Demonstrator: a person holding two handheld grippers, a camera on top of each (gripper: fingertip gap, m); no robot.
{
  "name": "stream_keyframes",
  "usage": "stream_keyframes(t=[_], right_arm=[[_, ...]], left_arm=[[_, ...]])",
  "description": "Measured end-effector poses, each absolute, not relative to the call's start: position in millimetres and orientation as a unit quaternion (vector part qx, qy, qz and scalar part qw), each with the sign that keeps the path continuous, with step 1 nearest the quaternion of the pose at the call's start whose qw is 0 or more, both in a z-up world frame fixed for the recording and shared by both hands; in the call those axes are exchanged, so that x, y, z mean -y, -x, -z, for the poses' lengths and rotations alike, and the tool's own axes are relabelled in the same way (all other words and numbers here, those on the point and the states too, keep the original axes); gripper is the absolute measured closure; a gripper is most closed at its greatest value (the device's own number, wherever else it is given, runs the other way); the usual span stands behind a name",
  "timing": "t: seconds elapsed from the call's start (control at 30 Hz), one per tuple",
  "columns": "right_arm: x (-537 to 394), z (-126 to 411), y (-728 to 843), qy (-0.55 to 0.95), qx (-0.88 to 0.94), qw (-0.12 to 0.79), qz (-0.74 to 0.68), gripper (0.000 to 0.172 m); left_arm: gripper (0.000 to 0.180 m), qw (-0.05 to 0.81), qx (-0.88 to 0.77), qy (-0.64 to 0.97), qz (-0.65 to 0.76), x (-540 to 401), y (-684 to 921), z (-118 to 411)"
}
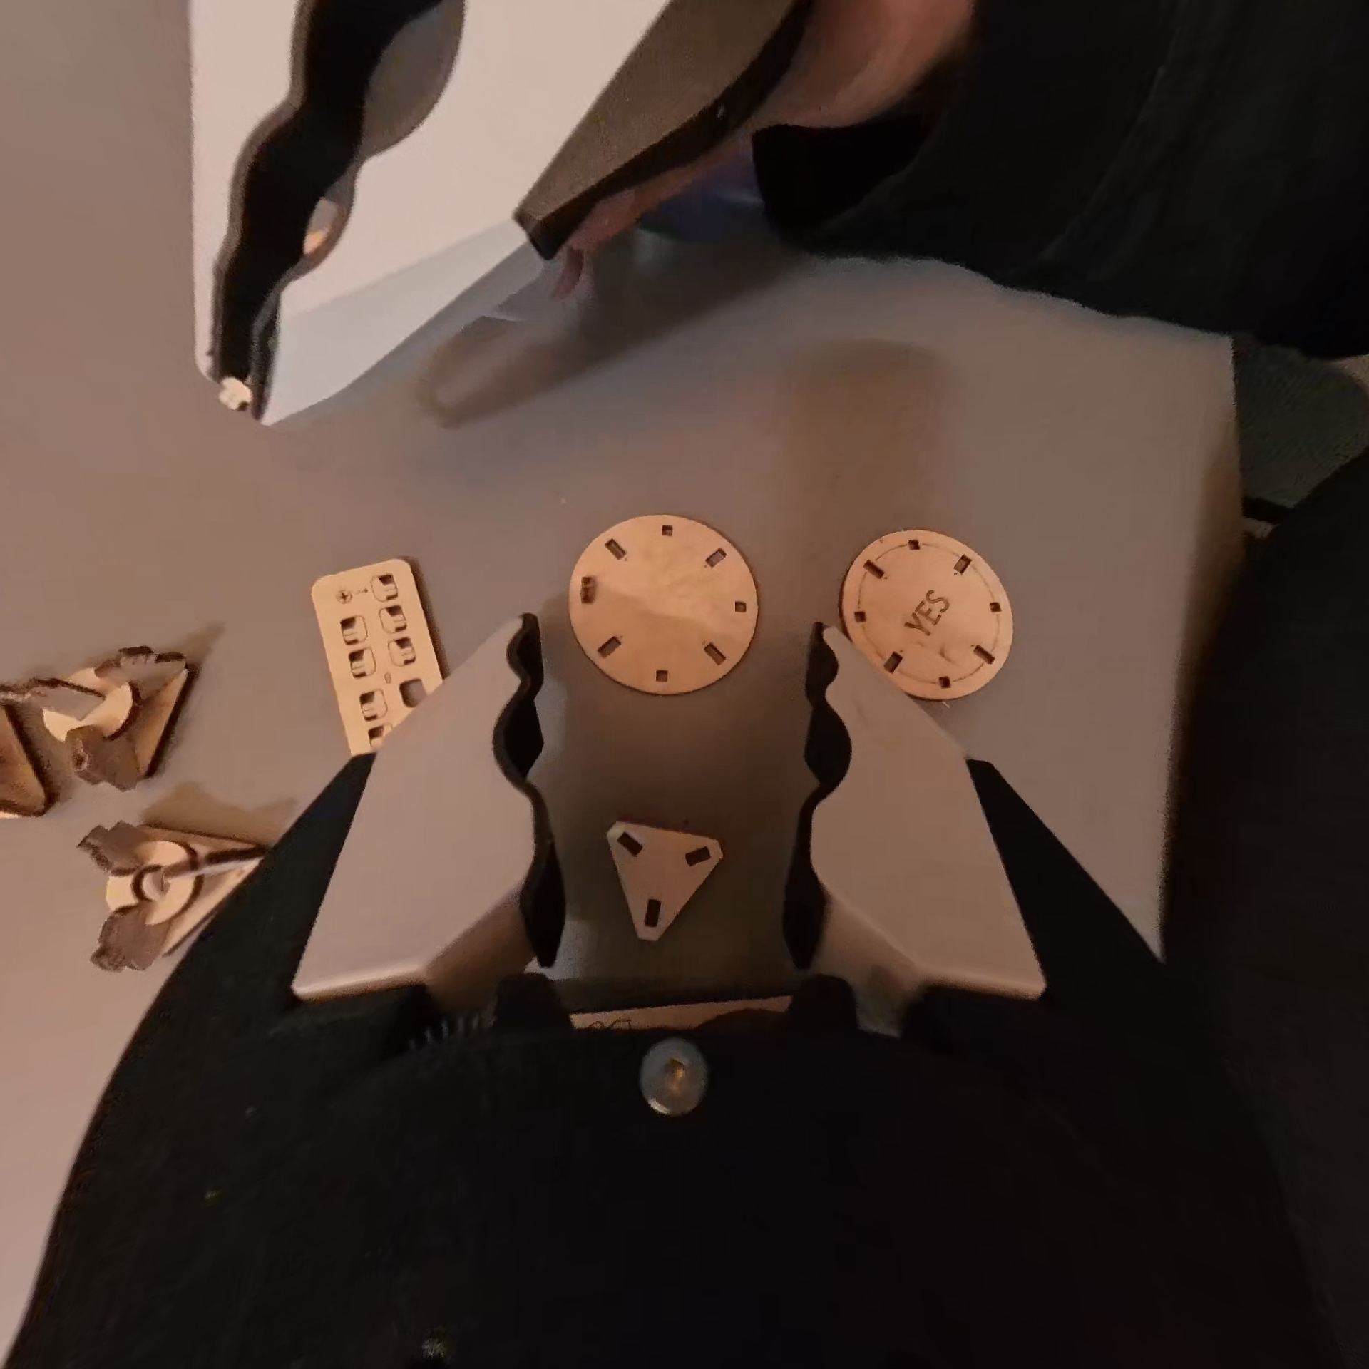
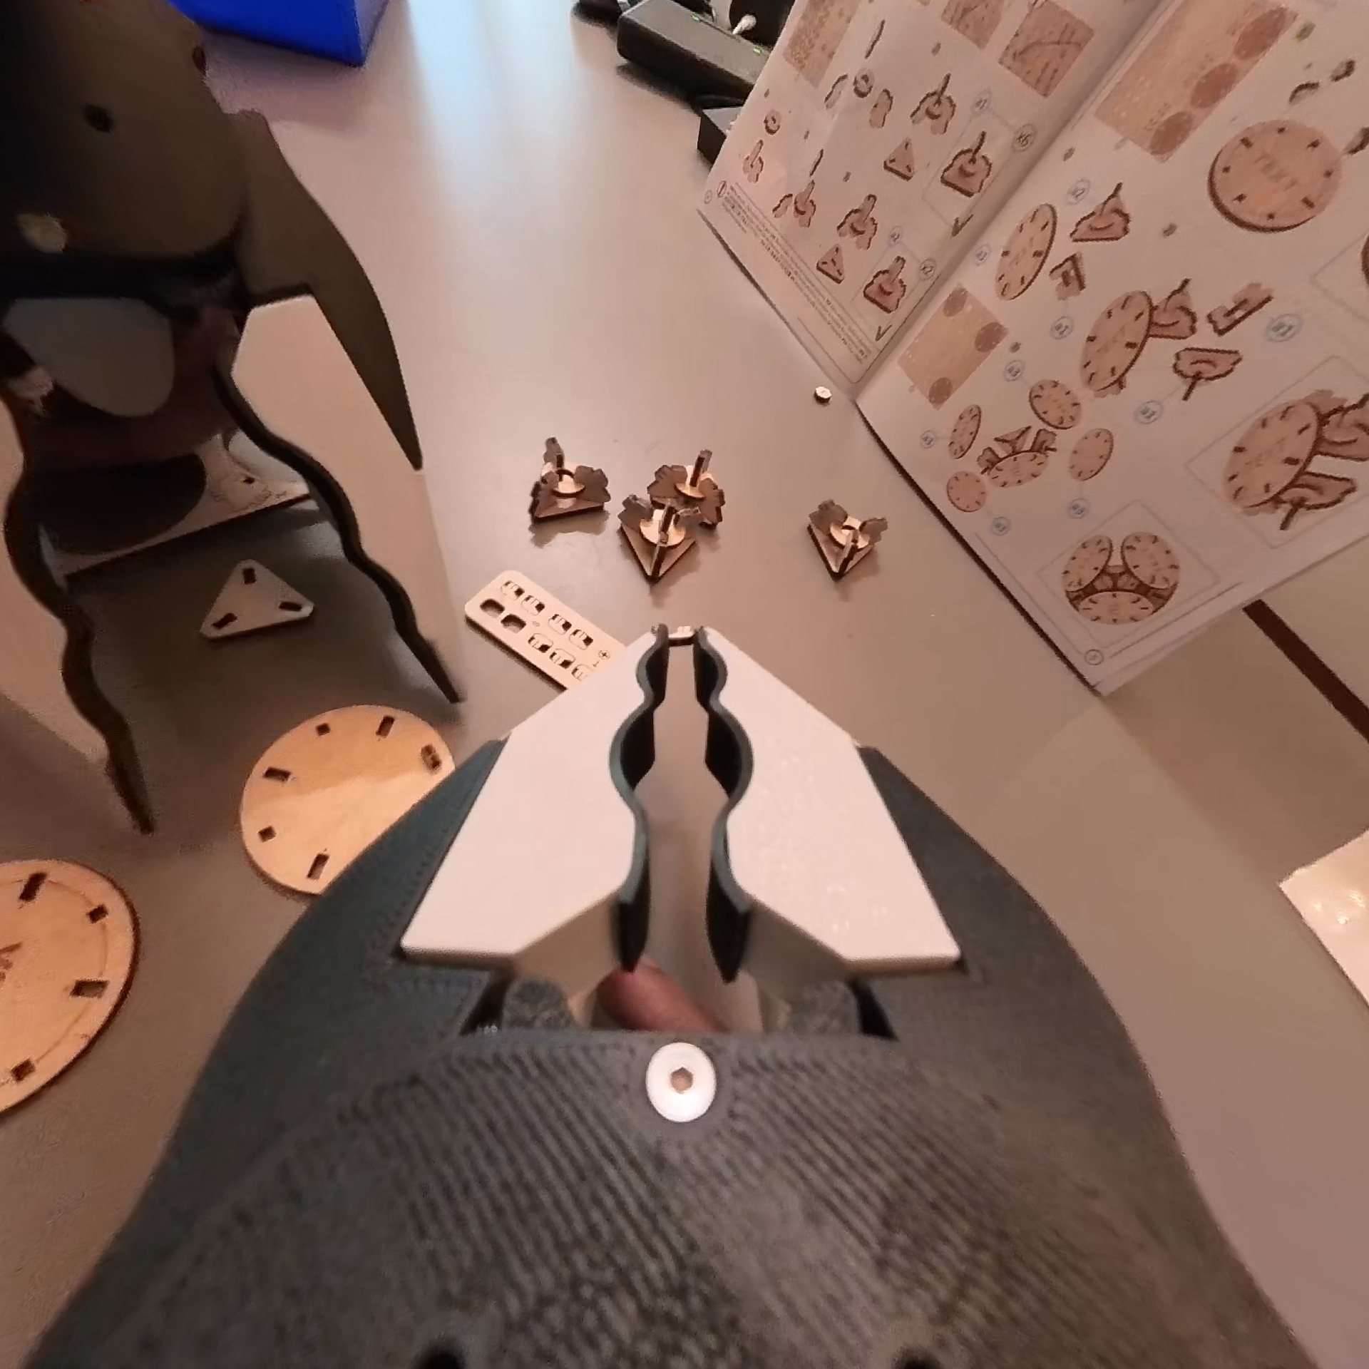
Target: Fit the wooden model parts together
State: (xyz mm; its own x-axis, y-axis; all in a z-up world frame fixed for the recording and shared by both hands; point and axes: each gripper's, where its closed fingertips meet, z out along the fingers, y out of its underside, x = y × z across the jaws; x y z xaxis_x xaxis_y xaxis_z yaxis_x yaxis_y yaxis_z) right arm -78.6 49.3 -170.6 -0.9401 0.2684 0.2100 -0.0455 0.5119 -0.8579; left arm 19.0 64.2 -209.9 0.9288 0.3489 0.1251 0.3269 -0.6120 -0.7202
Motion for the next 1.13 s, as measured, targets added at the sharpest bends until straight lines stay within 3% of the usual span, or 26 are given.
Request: stream_keyframes(t=[0.13,0.33,0.57,0.9,1.13], right_arm=[[-49.9,166.8,78.4,0.066,0.852,0.165,-0.492,0.167],[-50.2,166.3,79.2,0.068,0.851,0.167,-0.493,0.167],[-52.0,169.0,80.5,0.069,0.855,0.166,-0.487,0.167],[-56.5,183.8,77.6,0.069,0.879,0.146,-0.448,0.167],[-52.9,196.8,49.7,0.020,0.900,0.073,-0.430,0.167]], left_arm=[[0.108,0.373,0.182,0.909,-0.027,-67.4,-18.6,217.5],[0.129,0.368,0.170,0.913,-0.044,-68.3,-19.3,218.2],[0.129,0.385,0.181,0.904,-0.032,-65.7,-19.1,213.2],[0.129,0.522,0.267,0.806,0.081,-48.9,-0.5,172.8],[0.130,0.693,0.324,0.520,0.381,-21.6,13.4,97.2]])
